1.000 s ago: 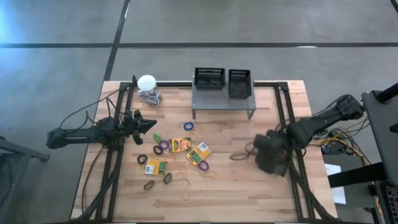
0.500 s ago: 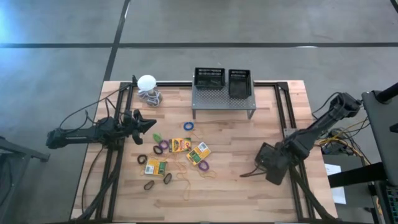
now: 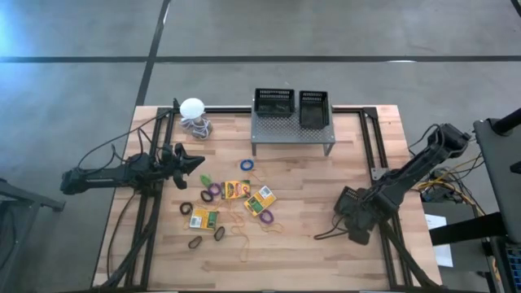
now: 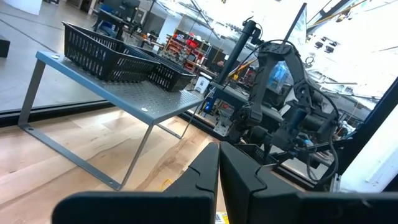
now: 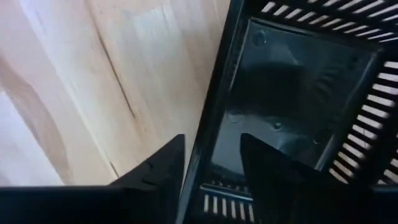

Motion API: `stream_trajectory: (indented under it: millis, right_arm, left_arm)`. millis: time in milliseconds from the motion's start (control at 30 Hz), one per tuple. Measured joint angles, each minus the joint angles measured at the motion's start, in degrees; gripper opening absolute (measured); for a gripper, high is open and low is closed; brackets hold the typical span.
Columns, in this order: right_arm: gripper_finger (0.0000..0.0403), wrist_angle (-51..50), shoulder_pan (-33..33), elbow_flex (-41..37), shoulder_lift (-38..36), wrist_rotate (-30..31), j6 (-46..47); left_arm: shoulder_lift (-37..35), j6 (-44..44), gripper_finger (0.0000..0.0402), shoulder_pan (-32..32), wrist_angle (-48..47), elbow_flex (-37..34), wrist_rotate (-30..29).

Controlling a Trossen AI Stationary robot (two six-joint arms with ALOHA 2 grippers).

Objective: Pick & Place Office Desk Supplies
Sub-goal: Put the black bin on the shelf

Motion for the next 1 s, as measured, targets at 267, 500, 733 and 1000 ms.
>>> stream_trajectory:
  millis: [267,500,733,1000]
  right_arm:
    - [0.0021,5.61,-1.70,3.87,2.46,1.10,-7.25]
    - [0.0015,11.01,-15.89,18.36,6.80,12.95,-32.97]
    - [0.0014,12.50,-35.32,38.29,17.05,10.40,-59.58]
    - [0.0014,-8.42,-44.38,66.10,34.43,8.86,-69.98]
  left_arm:
    - [0.00,-0.01,0.0019,-0.01,0.00,-0.01,0.01]
    - [0.00,0.01,0.0019,0.01,0.08,0.00,0.00]
    - [0.00,-0.01,0.0019,0.01,0.57,0.00,0.02]
    - [0.00,-0.01,0.0019,0.01,0.52,0.00,0.02]
